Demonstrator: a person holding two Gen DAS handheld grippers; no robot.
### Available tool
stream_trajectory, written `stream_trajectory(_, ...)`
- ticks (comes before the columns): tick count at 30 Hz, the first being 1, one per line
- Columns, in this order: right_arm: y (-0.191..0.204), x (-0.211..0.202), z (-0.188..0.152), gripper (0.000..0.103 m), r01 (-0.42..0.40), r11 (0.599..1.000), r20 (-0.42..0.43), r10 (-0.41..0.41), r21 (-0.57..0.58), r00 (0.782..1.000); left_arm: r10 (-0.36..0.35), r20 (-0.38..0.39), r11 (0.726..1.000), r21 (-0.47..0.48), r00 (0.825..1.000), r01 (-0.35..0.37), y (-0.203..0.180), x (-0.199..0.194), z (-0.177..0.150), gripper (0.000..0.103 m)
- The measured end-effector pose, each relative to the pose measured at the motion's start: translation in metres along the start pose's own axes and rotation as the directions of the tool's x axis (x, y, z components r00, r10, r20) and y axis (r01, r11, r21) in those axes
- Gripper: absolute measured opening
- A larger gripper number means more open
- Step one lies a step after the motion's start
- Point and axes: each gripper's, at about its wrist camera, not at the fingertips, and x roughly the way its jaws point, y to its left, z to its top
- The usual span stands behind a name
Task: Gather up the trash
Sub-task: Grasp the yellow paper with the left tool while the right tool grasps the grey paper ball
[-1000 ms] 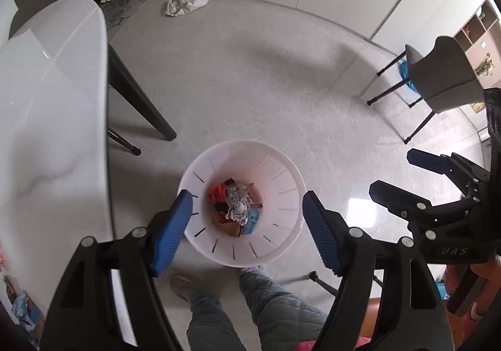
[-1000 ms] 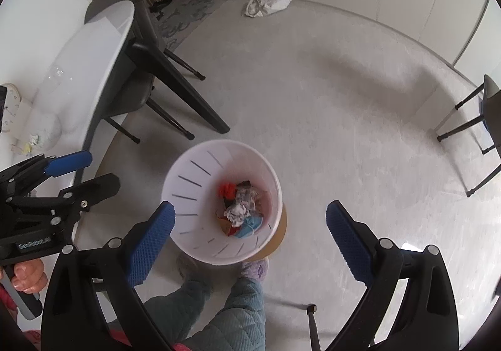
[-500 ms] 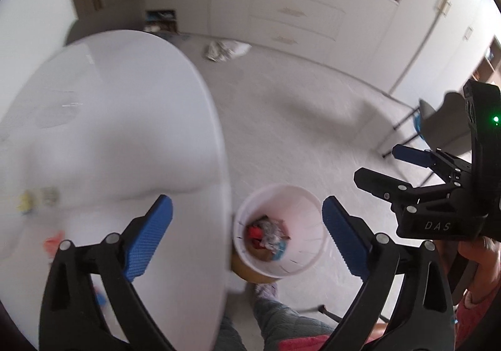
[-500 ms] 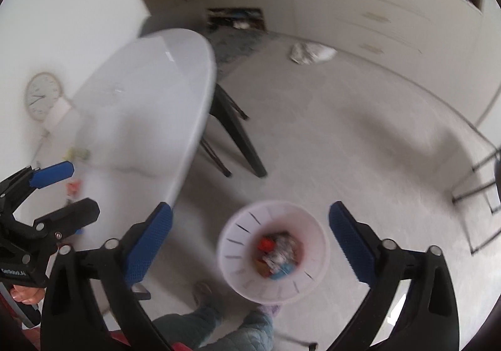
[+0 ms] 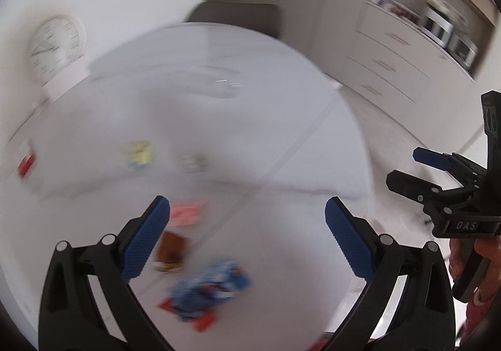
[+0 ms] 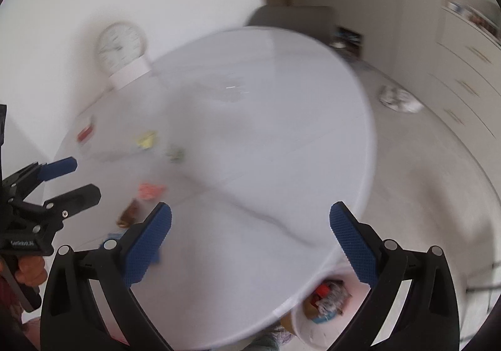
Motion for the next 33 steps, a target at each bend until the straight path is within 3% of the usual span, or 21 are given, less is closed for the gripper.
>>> stream_trajectory(10,0.108,0.139,0.05,0.1,-0.139,0.97,-0.132,0.114,-0.2,0.985,0.11,-0.027,0.983,-0.148,0.994,-0.112,0.111,0.026,-0.005,0.095)
stream_trajectory(16,0.133,0.217,0.062,0.08,-0.171,0.96,-0.233,0.118,-0.222,0.965,0.129,-0.073,0.976,-0.166,0.989,-0.14,0.146,0.071,0.006,0.095)
stream_trajectory(20,0.14,0.242,0.06,0.063,-0.174,0.955,-0.284,0.102,-0.239,0.953,0.124,-0.098,0.973,-0.18,0.987,-0.141,0.164,0.1,0.015,0.095)
stream_trajectory(24,0.14,0.249,0.058,0.033,-0.182,0.947,-0.313,0.094,-0.266,0.945,0.12,-0.114,0.972,-0.187,0.986,-0.14,0.171,0.126,0.027,0.095)
stream_trajectory(28,0.131,0.245,0.06,0.031,-0.191,0.949,-0.32,0.105,-0.25,0.942,0.116,-0.127,0.974,-0.179,0.985,-0.138,0.169,0.149,0.036,0.094)
stream_trajectory(33,0.113,0.226,0.069,0.031,-0.195,0.962,-0.296,0.132,-0.191,0.946,0.108,-0.158,0.974,-0.179,0.982,-0.136,0.164,0.179,0.044,0.08)
